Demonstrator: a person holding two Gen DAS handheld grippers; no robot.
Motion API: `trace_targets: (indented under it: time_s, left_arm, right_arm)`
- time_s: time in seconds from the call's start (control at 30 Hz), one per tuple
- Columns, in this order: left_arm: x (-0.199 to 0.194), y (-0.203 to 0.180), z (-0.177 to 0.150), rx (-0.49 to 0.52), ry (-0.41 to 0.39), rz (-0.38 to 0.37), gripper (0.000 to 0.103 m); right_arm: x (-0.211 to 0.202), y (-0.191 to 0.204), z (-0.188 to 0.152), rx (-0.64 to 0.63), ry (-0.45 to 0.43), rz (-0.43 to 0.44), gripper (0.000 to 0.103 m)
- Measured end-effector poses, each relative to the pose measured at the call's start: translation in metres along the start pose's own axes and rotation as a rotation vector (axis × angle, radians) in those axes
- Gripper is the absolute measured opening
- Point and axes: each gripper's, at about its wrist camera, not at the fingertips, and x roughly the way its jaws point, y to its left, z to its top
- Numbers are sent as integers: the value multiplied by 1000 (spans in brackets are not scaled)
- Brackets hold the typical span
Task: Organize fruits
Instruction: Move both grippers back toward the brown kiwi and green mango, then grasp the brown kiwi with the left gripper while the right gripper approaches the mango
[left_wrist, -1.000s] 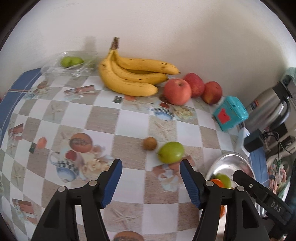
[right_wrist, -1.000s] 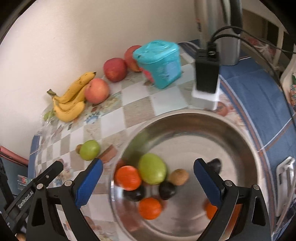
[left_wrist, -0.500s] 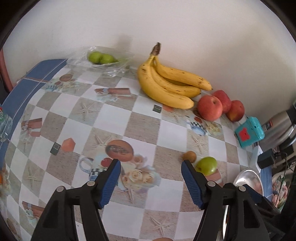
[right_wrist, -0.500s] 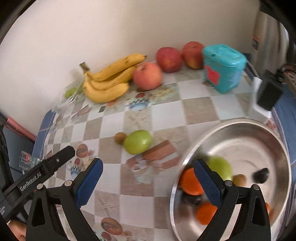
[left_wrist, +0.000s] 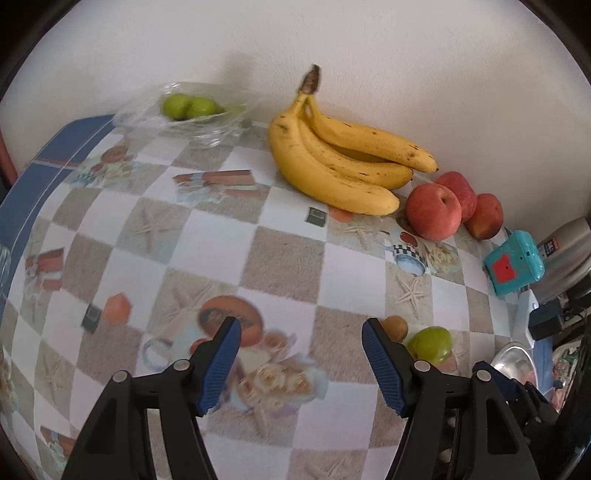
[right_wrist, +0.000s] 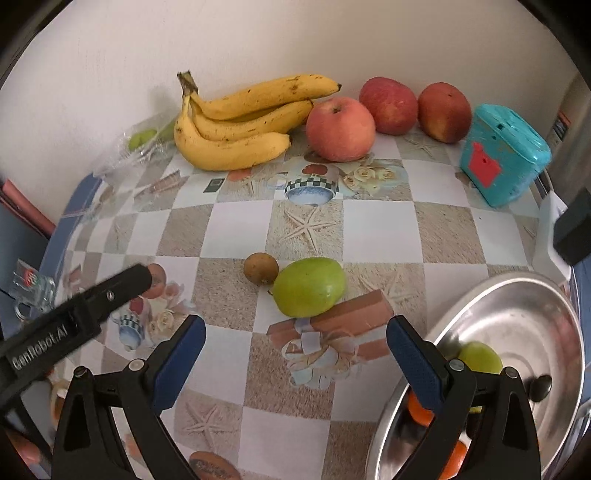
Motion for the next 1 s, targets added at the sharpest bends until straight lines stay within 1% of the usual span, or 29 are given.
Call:
trace_targets:
  time_s: [0.17, 0.27, 0.43, 0.5, 0.57, 0.67, 0.77, 0.87, 1.0]
  left_arm:
    - [22, -19, -1, 43, 21, -12, 72]
    - [35, -27, 0, 73, 42, -12, 71]
    - [44, -39, 1, 99, 53, -45, 70]
    - [47, -45, 1, 115, 56, -53, 60]
    - [48, -50, 2, 124, 56, -73, 58]
    - [49, -56, 3, 135, 52, -71, 57]
    - [48, -56, 4, 129, 56, -99, 48]
    - [49, -57, 4, 127, 63, -130, 43]
    - [50, -58, 3, 124, 64, -180, 28]
  right_arm:
    - [15, 3, 3, -32, 22, -32, 99]
    - [22, -1, 5, -29, 32, -49, 99]
    - [34, -7, 5, -23, 51, -67, 99]
    - [36, -8, 5, -25, 51, -69, 99]
    - [38, -9, 5, -25, 50, -61, 99]
    - [38, -9, 5, -26, 46, -66, 99]
    - [35, -12, 6, -15, 32, -55, 99]
    - [32, -14, 6, -12, 26, -52, 99]
    - [30, -16, 5, -9, 21, -46, 99]
